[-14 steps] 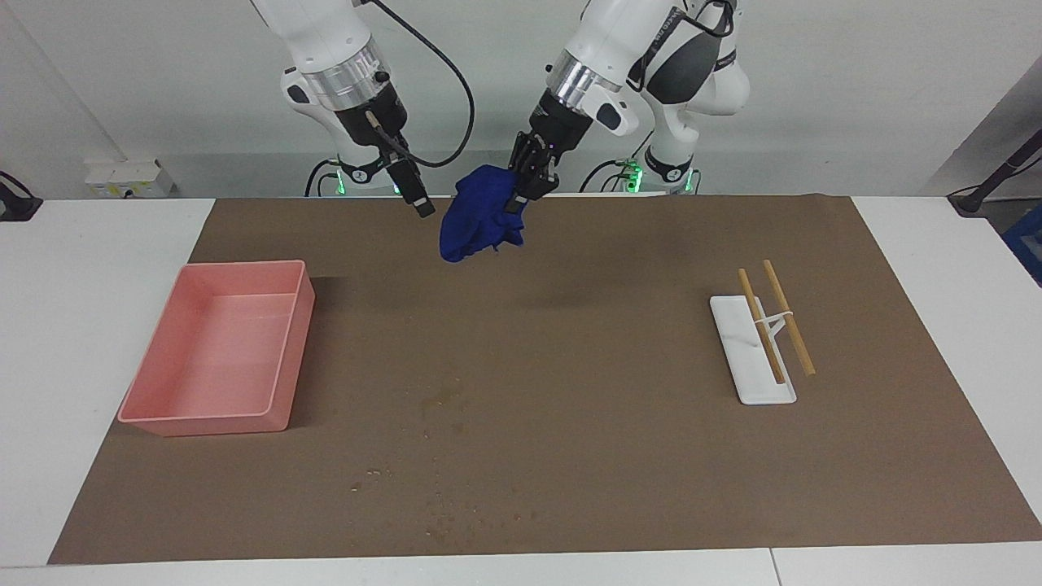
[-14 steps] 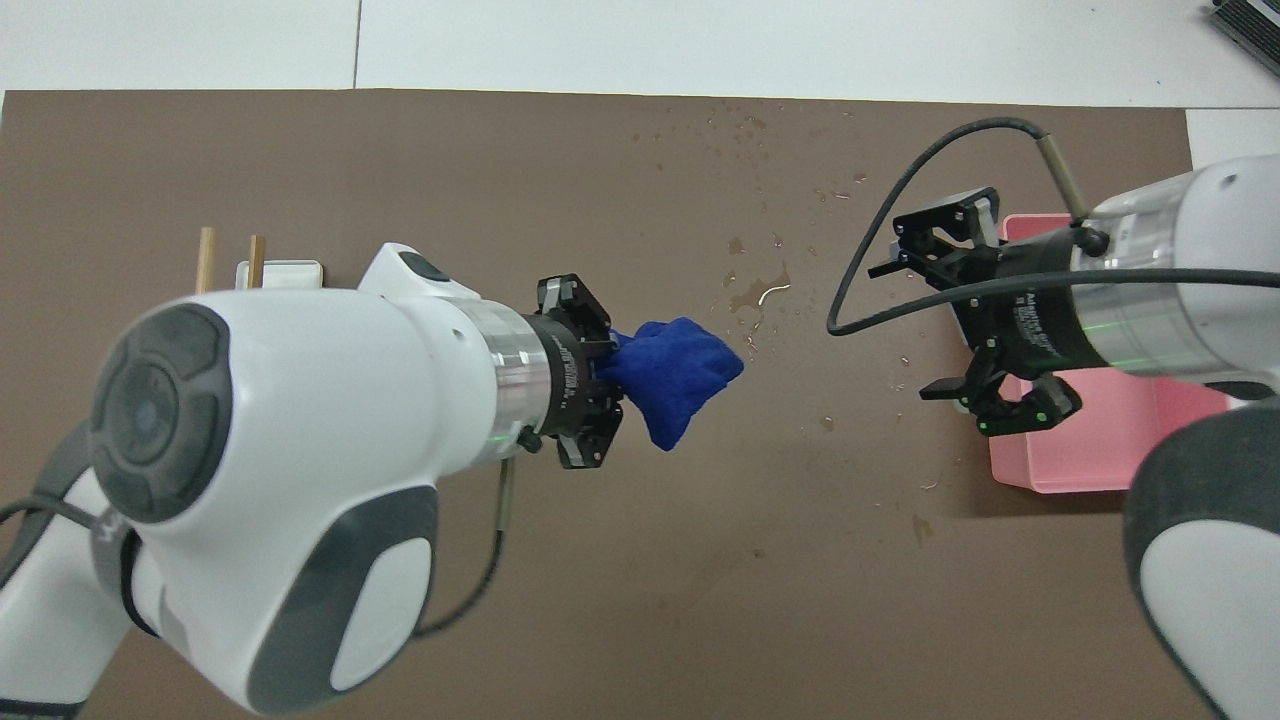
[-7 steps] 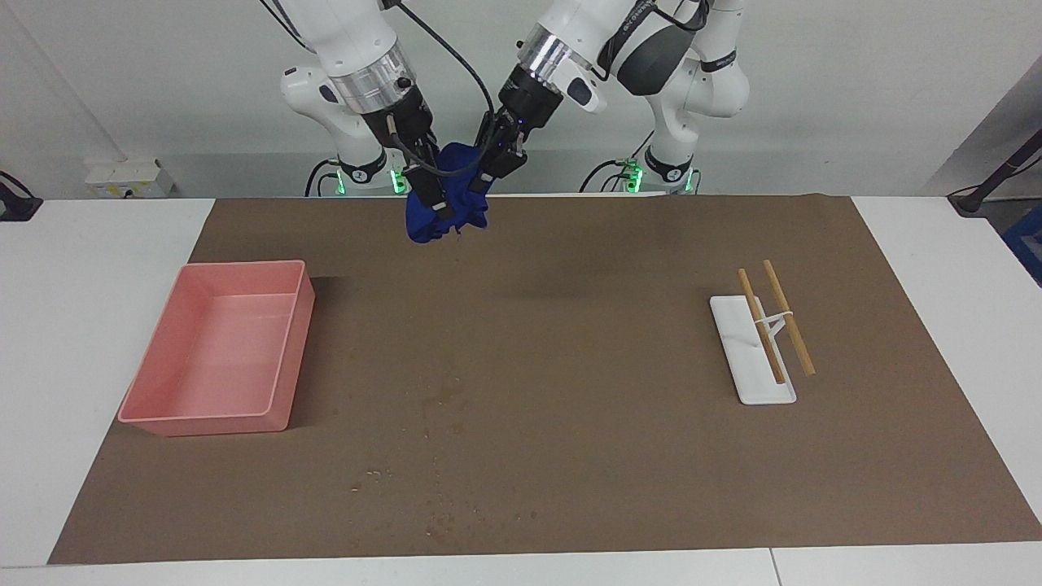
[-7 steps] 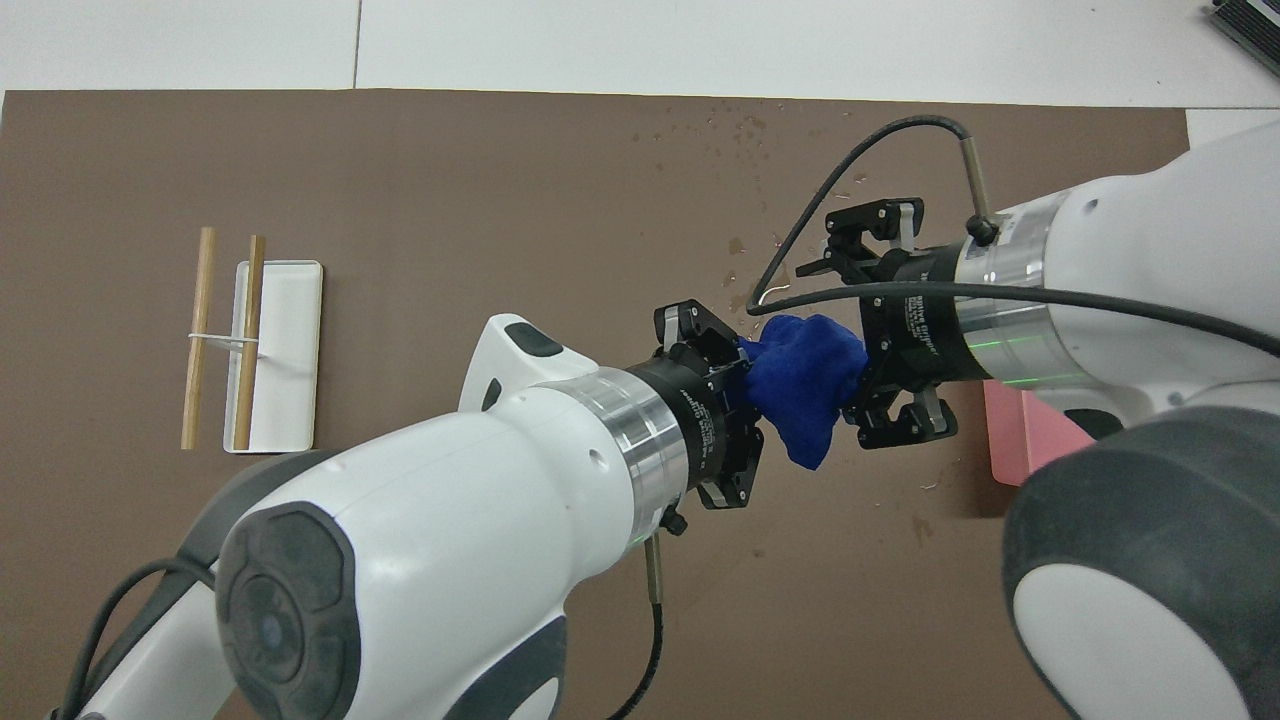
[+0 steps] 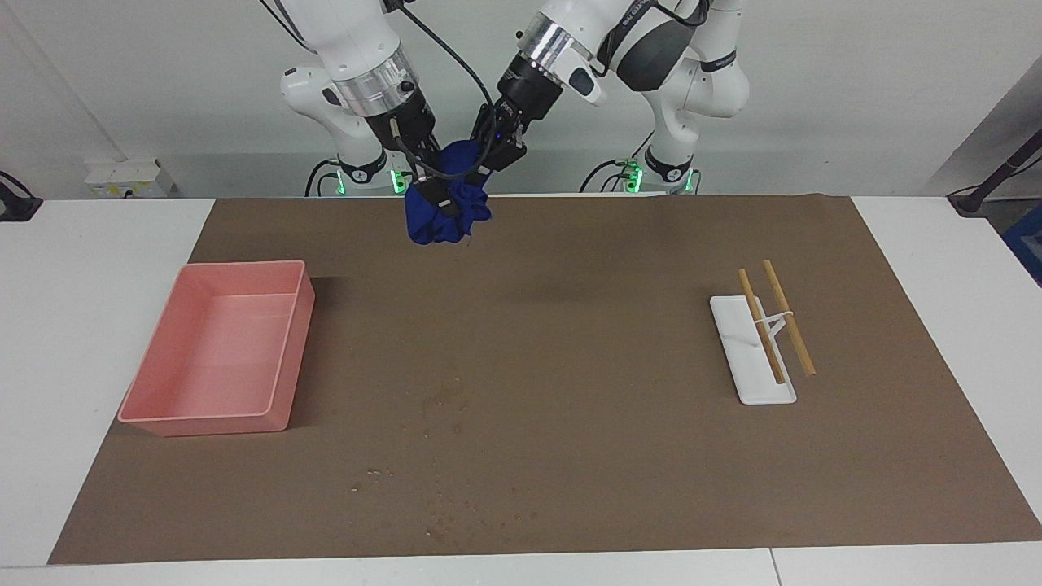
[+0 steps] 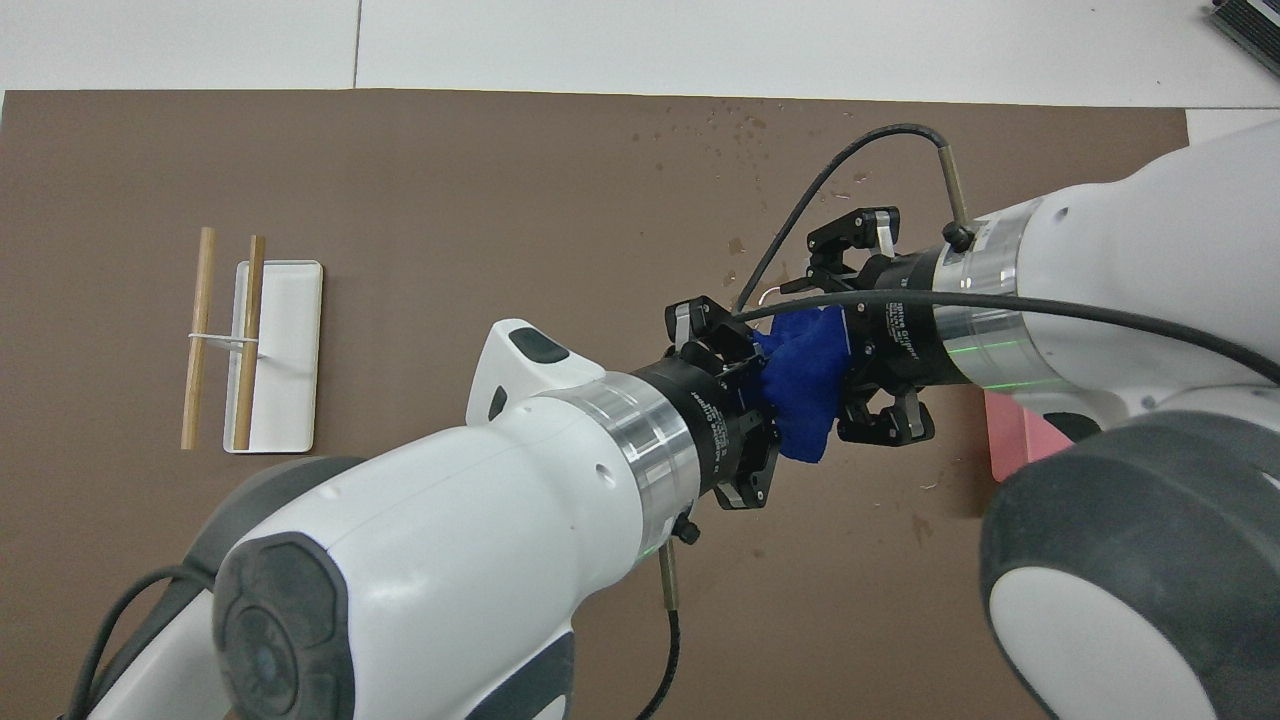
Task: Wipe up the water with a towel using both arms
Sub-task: 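Grasp the blue cloth with the right gripper from the left gripper, then pull the cloth away with the right gripper while the left gripper withdraws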
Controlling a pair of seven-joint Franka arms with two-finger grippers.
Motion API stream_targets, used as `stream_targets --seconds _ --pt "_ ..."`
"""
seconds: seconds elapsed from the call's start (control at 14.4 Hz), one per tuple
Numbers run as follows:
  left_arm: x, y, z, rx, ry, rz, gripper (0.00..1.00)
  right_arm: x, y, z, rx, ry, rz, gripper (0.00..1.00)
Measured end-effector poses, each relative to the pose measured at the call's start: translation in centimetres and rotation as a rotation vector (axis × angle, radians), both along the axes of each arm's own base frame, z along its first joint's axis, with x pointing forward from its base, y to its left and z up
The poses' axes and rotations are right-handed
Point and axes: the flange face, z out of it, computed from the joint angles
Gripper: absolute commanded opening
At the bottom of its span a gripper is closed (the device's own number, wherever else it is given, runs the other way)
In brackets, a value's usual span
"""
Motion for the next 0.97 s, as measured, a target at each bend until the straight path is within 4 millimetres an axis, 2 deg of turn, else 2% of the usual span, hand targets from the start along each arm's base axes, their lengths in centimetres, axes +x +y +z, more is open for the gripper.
stream_targets --seconds 0.07,0.35,0.56,0.7,0.76,0.97 --pt "0.0 0.0 0.1 -0.002 -0.001 0.001 1.0 0.0 -0.1 0.0 0.0 0.0 -0.002 0.0" --pt "0.2 0.6 0.7 0.021 -0.009 0.0 1.0 0.7 -0.7 0.0 0.008 -0.024 -0.022 0.0" --pt "-0.1 2.4 0.9 0.168 0.006 -0.024 1.0 1.8 -1.7 -0.3 0.006 -0.073 -0.043 0.0" --pt "0.8 5.2 0.5 0.271 0.041 -0.038 1.0 3.6 -2.9 -1.4 -0.003 -0.137 -0.068 0.0" --pt "1.8 7.3 0.2 0.321 0.052 -0.059 1.0 5.0 -3.5 -2.4 -0.004 -0.176 -0.083 0.0" --pt "6.0 15.2 -0.6 0.429 0.051 -0.12 1.0 9.5 -4.9 -6.4 -0.015 -0.289 -0.076 0.0"
